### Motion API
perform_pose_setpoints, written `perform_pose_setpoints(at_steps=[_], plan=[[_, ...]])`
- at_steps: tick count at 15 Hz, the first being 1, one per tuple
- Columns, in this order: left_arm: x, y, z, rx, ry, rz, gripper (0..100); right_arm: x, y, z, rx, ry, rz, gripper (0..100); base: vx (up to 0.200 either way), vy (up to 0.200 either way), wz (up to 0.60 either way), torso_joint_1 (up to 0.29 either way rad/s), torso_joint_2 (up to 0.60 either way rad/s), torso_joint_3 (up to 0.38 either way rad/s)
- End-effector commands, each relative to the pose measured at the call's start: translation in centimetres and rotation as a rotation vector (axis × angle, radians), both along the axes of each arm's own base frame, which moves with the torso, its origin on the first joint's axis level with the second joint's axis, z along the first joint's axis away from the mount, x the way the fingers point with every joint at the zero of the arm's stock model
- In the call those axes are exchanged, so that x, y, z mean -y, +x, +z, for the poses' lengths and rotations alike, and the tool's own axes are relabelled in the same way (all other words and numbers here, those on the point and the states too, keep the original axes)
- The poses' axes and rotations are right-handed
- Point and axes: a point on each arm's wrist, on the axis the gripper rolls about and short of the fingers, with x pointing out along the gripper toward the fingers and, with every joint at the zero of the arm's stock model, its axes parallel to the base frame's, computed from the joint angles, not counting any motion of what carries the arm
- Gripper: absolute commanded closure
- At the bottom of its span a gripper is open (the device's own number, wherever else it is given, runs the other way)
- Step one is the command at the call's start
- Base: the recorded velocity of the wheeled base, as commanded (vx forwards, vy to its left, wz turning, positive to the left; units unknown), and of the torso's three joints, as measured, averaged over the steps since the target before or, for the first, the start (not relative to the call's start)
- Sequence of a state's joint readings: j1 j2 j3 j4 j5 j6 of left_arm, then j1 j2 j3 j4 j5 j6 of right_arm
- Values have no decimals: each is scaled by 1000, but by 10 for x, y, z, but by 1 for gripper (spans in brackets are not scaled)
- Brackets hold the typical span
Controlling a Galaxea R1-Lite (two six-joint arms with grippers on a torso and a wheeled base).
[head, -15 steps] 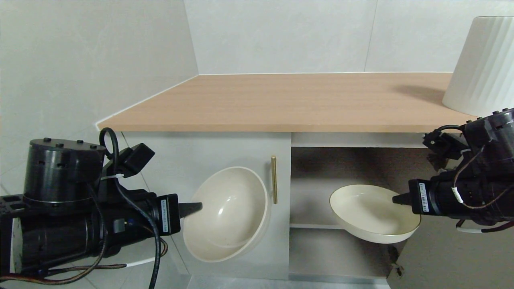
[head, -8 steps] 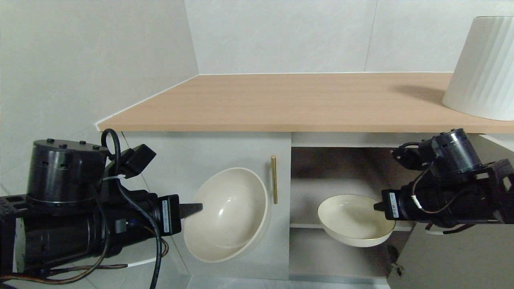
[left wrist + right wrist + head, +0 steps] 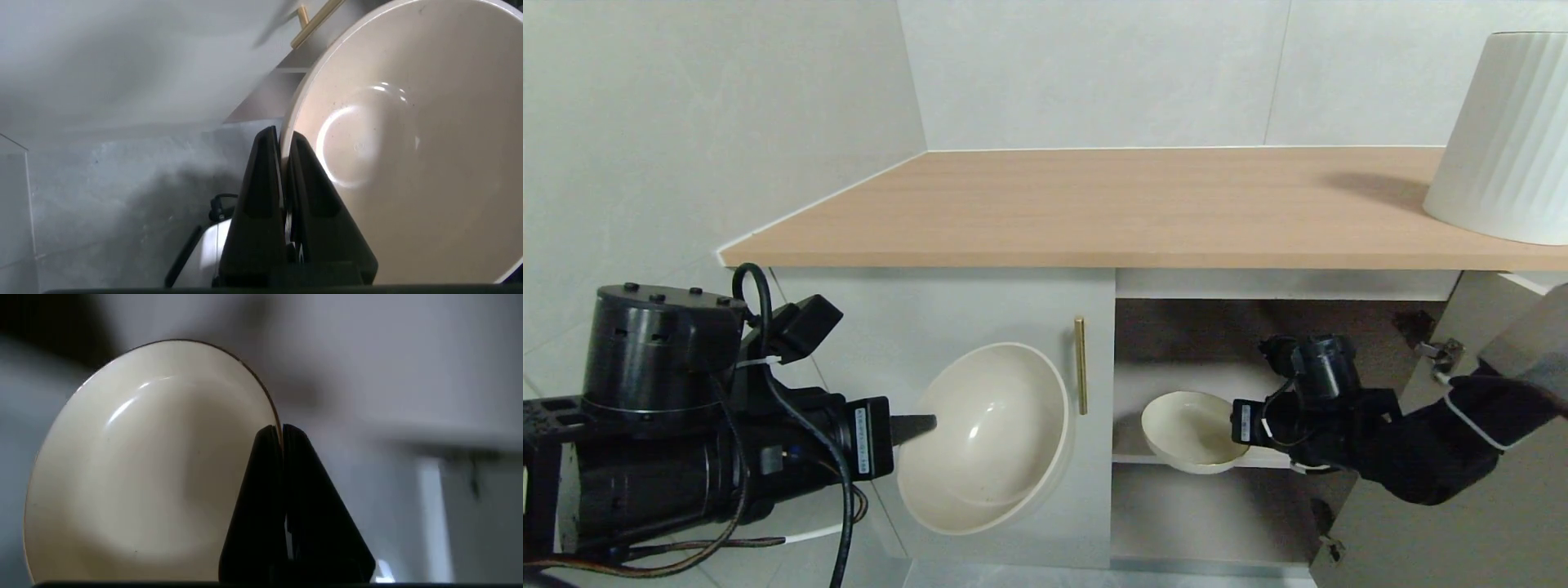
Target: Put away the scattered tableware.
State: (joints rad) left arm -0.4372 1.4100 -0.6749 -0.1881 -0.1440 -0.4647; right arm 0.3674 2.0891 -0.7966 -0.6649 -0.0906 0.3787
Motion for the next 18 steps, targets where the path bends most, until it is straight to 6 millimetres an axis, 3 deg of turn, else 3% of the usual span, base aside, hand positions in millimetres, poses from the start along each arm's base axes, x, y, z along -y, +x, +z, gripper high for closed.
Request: perform_pose_setpoints(at_steps=[1,6,18], plan=[[1,2,-3,-13,7,1,100,7,16,-59,-85,-33,-63,100,0,0,0,0,0,0],[2,3,-5,-20,10,1,100,7,41,-85,-57,-100,-192,100,0,0,0,0,0,0],[2,4,-8,-29,15,0,100,12,73,-82,107,-96,-377,100,0,0,0,0,0,0]])
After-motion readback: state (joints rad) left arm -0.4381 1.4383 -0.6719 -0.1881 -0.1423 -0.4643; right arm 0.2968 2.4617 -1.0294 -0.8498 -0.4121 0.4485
